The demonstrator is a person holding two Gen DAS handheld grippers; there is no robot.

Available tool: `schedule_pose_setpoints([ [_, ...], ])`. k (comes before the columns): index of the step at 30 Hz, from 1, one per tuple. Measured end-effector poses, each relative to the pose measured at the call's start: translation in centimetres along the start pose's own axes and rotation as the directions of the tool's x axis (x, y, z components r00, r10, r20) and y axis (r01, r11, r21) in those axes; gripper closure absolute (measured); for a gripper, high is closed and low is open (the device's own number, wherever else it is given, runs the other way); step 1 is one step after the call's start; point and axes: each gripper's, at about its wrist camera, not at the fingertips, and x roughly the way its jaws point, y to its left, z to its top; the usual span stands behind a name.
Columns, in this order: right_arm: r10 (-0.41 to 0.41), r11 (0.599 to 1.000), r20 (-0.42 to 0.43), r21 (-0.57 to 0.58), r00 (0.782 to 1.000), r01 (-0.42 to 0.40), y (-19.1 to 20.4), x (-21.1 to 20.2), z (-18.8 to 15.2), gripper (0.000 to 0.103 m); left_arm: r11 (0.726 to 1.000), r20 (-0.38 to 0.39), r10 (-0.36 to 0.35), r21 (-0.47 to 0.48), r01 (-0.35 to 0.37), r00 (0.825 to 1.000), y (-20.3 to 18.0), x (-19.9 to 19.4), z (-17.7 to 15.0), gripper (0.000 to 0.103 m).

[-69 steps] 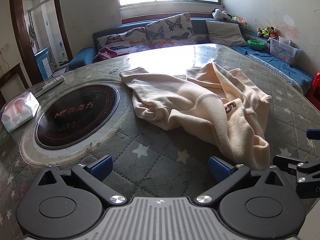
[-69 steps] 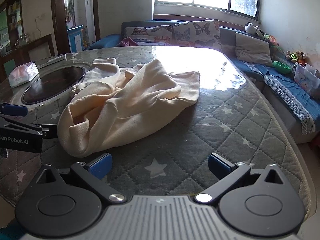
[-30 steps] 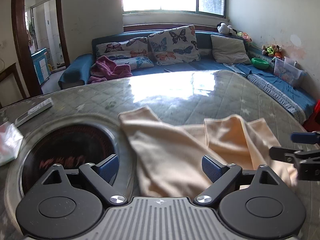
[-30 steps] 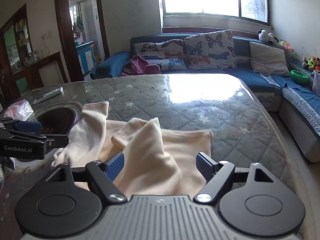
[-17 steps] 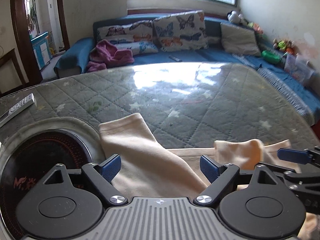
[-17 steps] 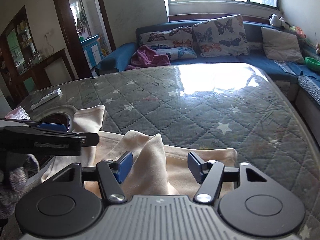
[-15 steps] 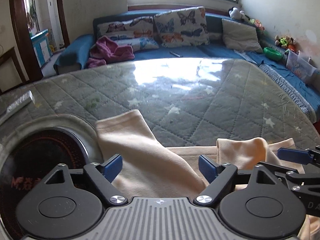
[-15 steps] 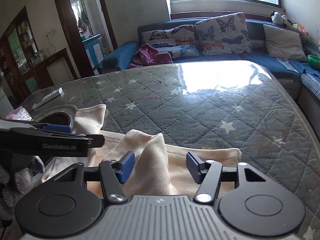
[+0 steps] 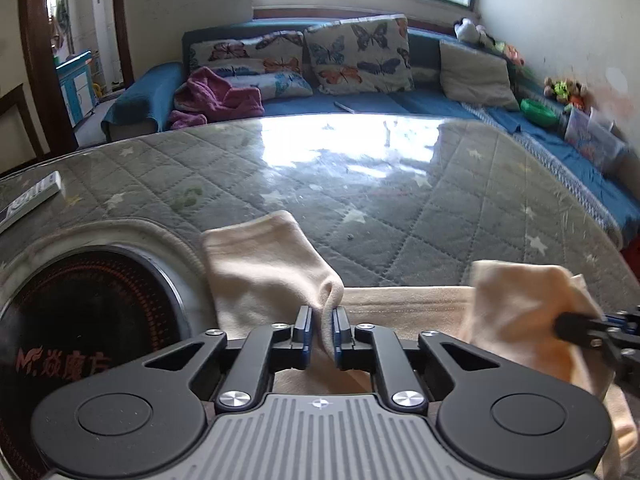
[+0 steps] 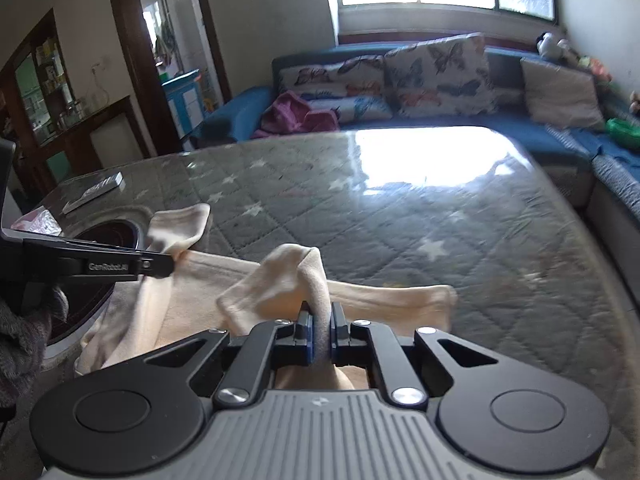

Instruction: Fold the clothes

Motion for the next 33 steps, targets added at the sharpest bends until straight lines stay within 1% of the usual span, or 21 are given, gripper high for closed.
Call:
schedule_pose_setpoints([
  [2,-0.014,1.0,0.023,0.012,1.0,0.014,-0.4,-1.4,-0.2,0.096,1.0,0.021,-0.007,-0.018,0.008,1.0,0.6,-1.3,-0.2,0.093],
  [3,-0.035,0.999,0.044,0.023,0.998,0.034,-0.8,-2.8,-0.5,0.096,1.0,0.032,-0.01,-0.025,0.011,0.999,1.0,-2.0,-0.3,0.093],
  [5,-0.066,0.997,0.068,0.034,0.996,0.063,-1.3,-4.5,-1.0,0.096,0.999,0.056,-0.011,-0.034,0.012,0.998,1.7,-3.6,-0.7,0.094],
  [6,-0.08,0.996,0.078,0.043,0.994,0.077,-1.6,-5.3,-1.3,0.096,0.999,0.066,-0.011,-0.04,0.013,0.998,2.1,-4.4,-1.0,0.096],
  [7,-0.108,0.993,0.095,0.064,0.99,0.102,-2.2,-6.9,-1.9,0.096,0.999,0.077,-0.009,-0.049,0.013,0.997,2.5,-5.2,-1.3,0.096],
  [10,-0.172,0.982,0.118,0.105,0.978,0.16,-3.3,-9.6,-3.6,0.096,0.997,0.106,-0.001,-0.08,0.01,0.994,4.1,-7.6,-2.4,0.097],
  [13,-0.236,0.963,0.124,0.164,0.964,0.215,-4.7,-11.6,-5.5,0.096,0.993,0.134,0.017,-0.118,-0.002,0.991,6.0,-10.1,-3.9,0.098],
  [17,-0.303,0.933,0.113,0.238,0.946,0.27,-6.4,-13.5,-8.0,0.096,0.984,0.155,0.072,-0.174,-0.044,0.985,9.0,-13.1,-6.5,0.099],
  [18,-0.321,0.922,0.096,0.26,0.942,0.287,-6.8,-14.0,-9.1,0.096,0.981,0.152,0.088,-0.187,-0.059,0.984,9.7,-13.6,-7.3,0.099],
  [21,-0.356,0.901,0.056,0.286,0.933,0.326,-7.8,-14.3,-11.1,0.096,0.97,0.136,0.143,-0.218,-0.111,0.98,11.9,-14.9,-9.8,0.099],
  [23,-0.375,0.886,0.033,0.306,0.927,0.347,-8.2,-14.4,-12.1,0.096,0.961,0.106,0.181,-0.232,-0.153,0.978,13.1,-15.2,-11.4,0.099],
  [24,-0.381,0.881,0.026,0.312,0.924,0.354,-8.4,-14.5,-12.5,0.095,0.957,0.083,0.188,-0.24,-0.164,0.979,13.7,-15.1,-12.1,0.099],
  [25,-0.396,0.874,0.025,0.319,0.918,0.368,-8.5,-14.7,-12.8,0.092,0.954,0.063,0.188,-0.248,-0.168,0.98,14.2,-15.1,-12.8,0.099],
  [26,-0.408,0.865,0.02,0.329,0.913,0.379,-8.7,-15.1,-13.1,0.084,0.953,0.047,0.187,-0.249,-0.17,0.981,14.5,-15.0,-13.2,0.099],
  [27,-0.419,0.857,0.016,0.338,0.908,0.39,-8.8,-15.4,-13.3,0.08,0.955,0.036,0.185,-0.243,-0.171,0.982,14.4,-15.0,-13.5,0.099],
  [28,-0.423,0.853,0.015,0.345,0.906,0.392,-8.9,-15.6,-13.4,0.078,0.958,0.028,0.176,-0.237,-0.164,0.984,14.2,-14.9,-13.7,0.099],
  [29,-0.437,0.842,0.014,0.356,0.899,0.404,-9.1,-16.2,-13.7,0.076,0.962,0.024,0.159,-0.23,-0.15,0.987,13.8,-14.8,-13.7,0.098],
  [30,-0.45,0.838,0.013,0.353,0.893,0.417,-9.1,-16.4,-13.8,0.076,0.966,0.02,0.143,-0.222,-0.135,0.989,13.3,-14.7,-13.5,0.095],
  [32,-0.474,0.831,0.023,0.344,0.88,0.438,-8.9,-17.0,-13.9,0.074,0.973,0.026,0.113,-0.203,-0.106,0.993,11.9,-14.1,-12.7,0.094],
  [33,-0.481,0.83,0.034,0.339,0.876,0.443,-8.7,-17.3,-13.8,0.072,0.977,0.029,0.099,-0.193,-0.091,0.995,11.1,-13.8,-12.2,0.09],
])
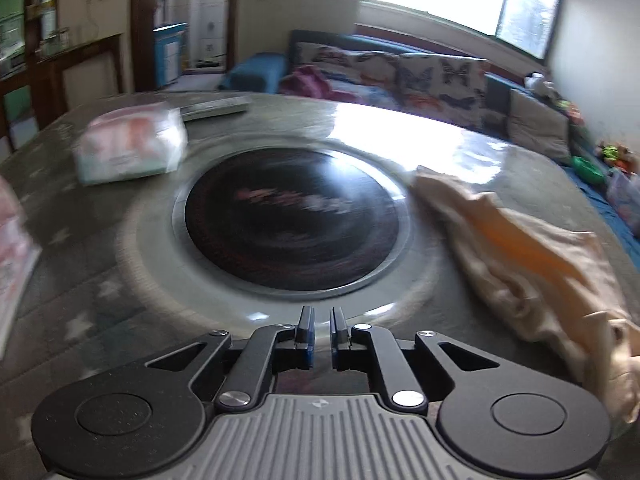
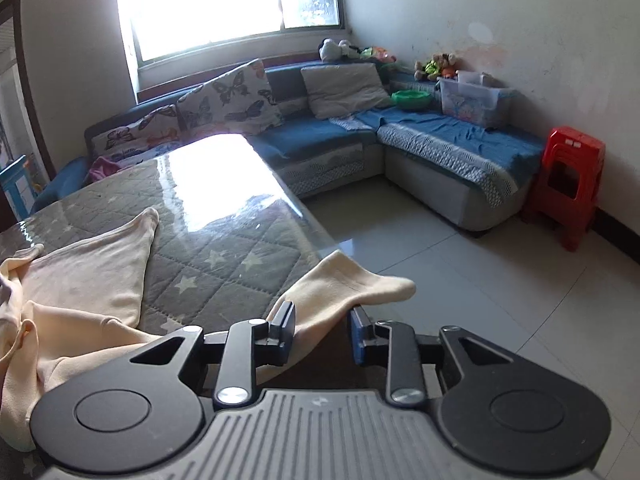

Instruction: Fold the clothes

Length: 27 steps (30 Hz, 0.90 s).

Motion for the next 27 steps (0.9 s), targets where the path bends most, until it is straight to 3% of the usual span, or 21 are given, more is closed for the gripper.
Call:
schedule_pose_setpoints([
  [3,0.012,0.999,0.036,-0.035,0.999,-0.011,0.8,-0.9,0.4,0.066,0.999,0.026,-0.028,0.037,0.027,0.999,-2.8,1.0,1.6,0.063],
  [6,0.05,0.997,0.061,-0.061,0.997,-0.047,1.9,-1.3,0.8,0.059,0.996,0.047,-0.046,0.079,0.042,0.998,-6.1,2.1,3.7,0.05],
  [10,0.086,0.992,0.099,-0.099,0.991,-0.076,3.1,-1.8,1.3,0.054,0.993,0.054,-0.058,0.108,0.052,0.997,-9.8,4.7,6.4,0.046],
  [13,0.098,0.99,0.117,-0.114,0.988,-0.085,3.7,-2.2,1.7,0.044,0.993,0.032,-0.045,0.109,0.041,0.998,-11.9,7.1,7.9,0.043],
  [19,0.117,0.987,0.1,-0.119,0.988,-0.105,3.7,-2.2,1.6,0.043,0.991,-0.022,0.023,0.134,-0.019,1.0,-13.6,10.7,8.0,0.046],
  [24,0.132,0.984,0.065,-0.132,0.989,-0.122,4.2,-1.5,0.9,0.043,0.992,-0.049,0.028,0.126,-0.022,0.998,-13.3,11.5,7.2,0.071],
  [27,0.146,0.98,0.055,-0.142,0.988,-0.137,4.8,-1.3,0.6,0.043,0.991,-0.044,0.031,0.129,-0.025,0.999,-13.1,11.4,7.0,0.079],
])
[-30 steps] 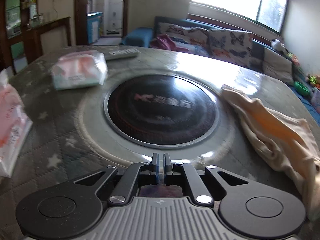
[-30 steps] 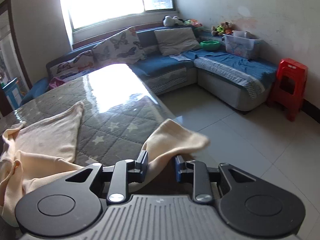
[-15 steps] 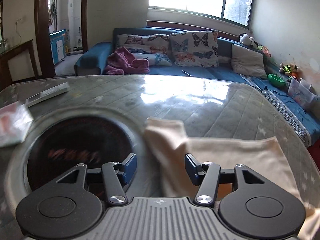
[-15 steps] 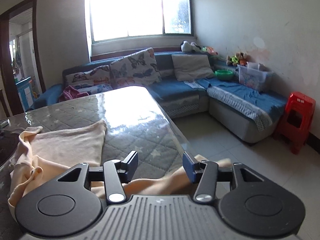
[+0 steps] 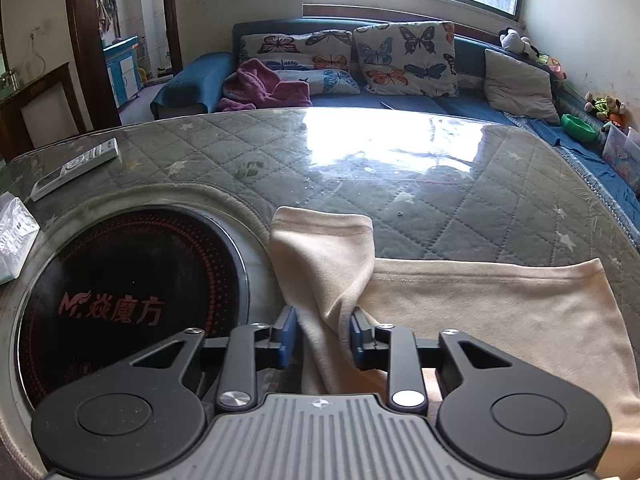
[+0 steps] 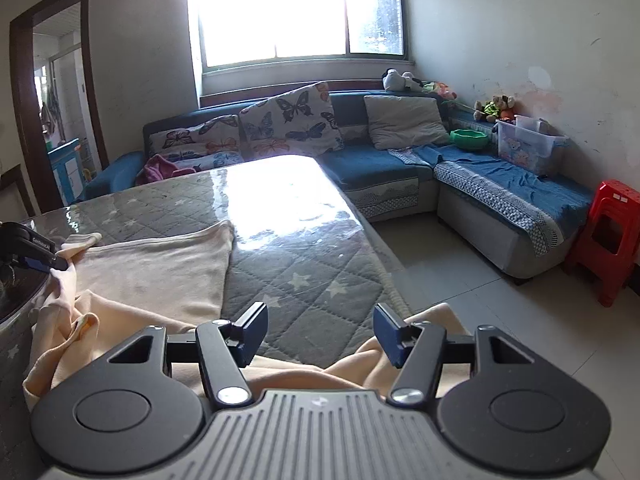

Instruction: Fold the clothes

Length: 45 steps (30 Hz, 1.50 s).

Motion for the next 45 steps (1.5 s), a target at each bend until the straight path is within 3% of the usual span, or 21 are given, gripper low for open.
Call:
schedule_pose_setpoints([
  [7,0.019,1.0,-0.008,-0.015,1.0,-0.02,1.1,0.0,-0.1,0.043,1.0,0.03,0.002,0.013,-0.002,1.0,-0.1,-0.9,-0.4,0.092],
  [18,0.072,0.996,-0.01,-0.058,0.997,-0.072,3.4,-0.7,-0.3,0.043,1.0,0.083,0.015,-0.005,-0.015,0.996,1.7,-3.5,-1.6,0.097],
  [26,0.179,0.974,-0.034,-0.134,0.983,-0.182,6.3,-1.2,-0.4,0.042,0.999,0.11,0.013,-0.053,-0.007,0.994,3.7,-5.9,-2.8,0.097],
  [33,0.366,0.901,-0.131,-0.195,0.921,-0.386,10.3,-1.0,-1.1,0.042,0.996,0.131,0.024,-0.09,-0.013,0.991,6.1,-7.4,-3.3,0.1],
  [45,0.477,0.778,-0.246,-0.327,0.844,-0.536,16.3,-0.5,-2.6,0.042,0.985,0.144,0.062,-0.166,-0.037,0.988,10.7,-10.8,-6.5,0.1],
])
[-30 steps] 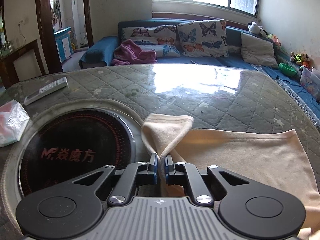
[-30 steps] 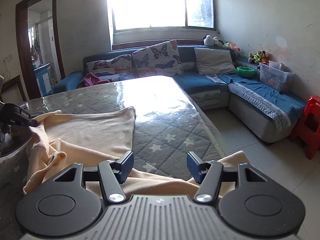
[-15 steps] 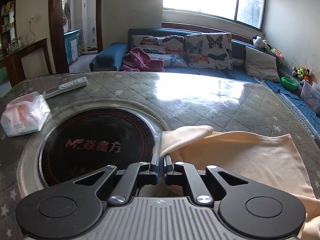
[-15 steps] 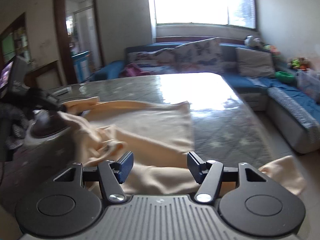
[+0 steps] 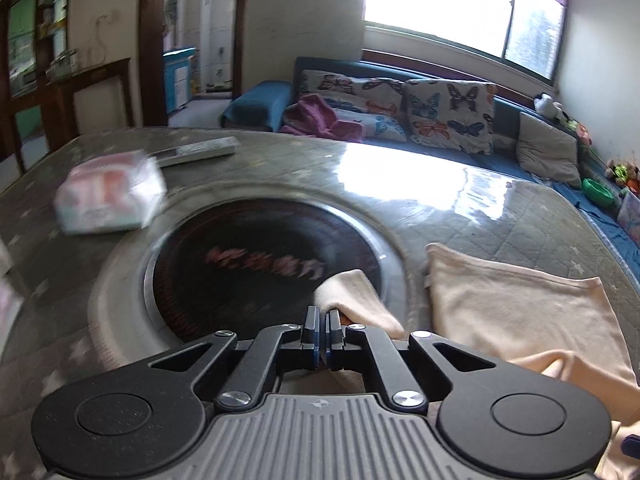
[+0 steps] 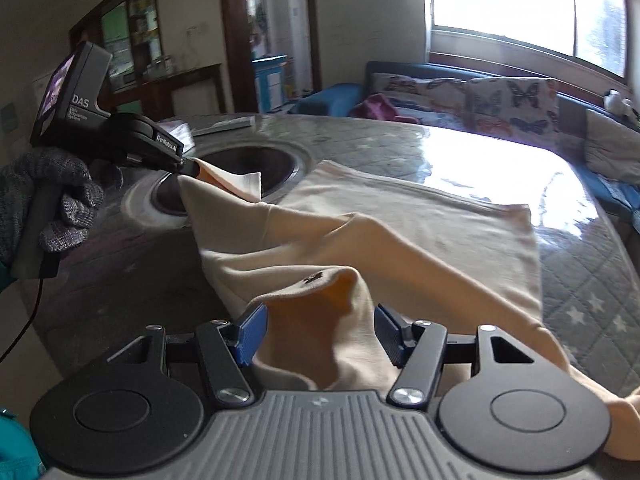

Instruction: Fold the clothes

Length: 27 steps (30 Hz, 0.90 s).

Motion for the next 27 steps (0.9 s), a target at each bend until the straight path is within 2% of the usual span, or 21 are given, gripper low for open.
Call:
schedule_pose_setpoints([
  [4,0.076,0.997,-0.035,-0.018,0.996,-0.077,1.1,-0.2,-0.3,0.042,1.0,0.044,0.019,-0.01,-0.018,0.999,2.2,-3.0,-0.9,0.1],
  [6,0.13,0.991,-0.066,-0.015,0.989,-0.131,1.4,-0.2,-0.7,0.043,0.998,0.022,0.053,-0.021,-0.052,0.998,3.4,-2.9,-1.4,0.1],
  [9,0.132,0.99,-0.102,-0.029,0.986,-0.136,1.9,-0.1,-1.4,0.044,0.995,-0.05,0.097,-0.027,-0.098,0.994,4.8,-1.5,-2.5,0.099],
  [12,0.126,0.991,-0.094,-0.03,0.988,-0.13,1.9,-1.1,-1.7,0.046,0.995,-0.076,0.098,-0.007,-0.099,0.992,5.3,-1.5,-3.5,0.094],
  [14,0.119,0.993,-0.075,-0.01,0.99,-0.12,1.3,-1.9,-1.5,0.047,0.997,-0.061,0.077,0.031,-0.075,0.995,4.8,-2.4,-3.9,0.093],
  [16,0.096,0.995,-0.055,0.012,0.994,-0.095,0.7,-2.4,-1.2,0.05,0.996,-0.029,0.018,0.091,-0.015,0.999,3.5,-3.8,-4.0,0.093],
  [18,0.066,0.998,-0.051,0.019,0.997,-0.065,0.2,-2.1,-0.9,0.053,0.986,-0.01,-0.073,0.149,0.073,0.997,2.0,-5.1,-4.2,0.093],
  [20,0.044,0.999,-0.061,0.013,0.997,-0.043,0.0,-1.6,-0.7,0.055,0.959,-0.026,-0.199,0.199,0.2,0.98,0.2,-6.2,-4.6,0.093],
  [23,0.021,1.0,-0.085,-0.016,0.996,-0.022,0.2,-0.6,-0.8,0.06,0.884,-0.083,-0.361,0.287,0.369,0.929,-3.1,-6.7,-5.7,0.087],
  [25,0.009,0.999,-0.1,-0.041,0.995,-0.013,0.5,0.1,-0.9,0.063,0.836,-0.126,-0.413,0.34,0.43,0.902,-5.0,-6.5,-6.5,0.069],
  [27,0.009,0.998,-0.106,-0.055,0.994,-0.015,0.7,0.3,-1.1,0.067,0.792,-0.16,-0.439,0.396,0.464,0.884,-6.7,-6.3,-7.2,0.052],
])
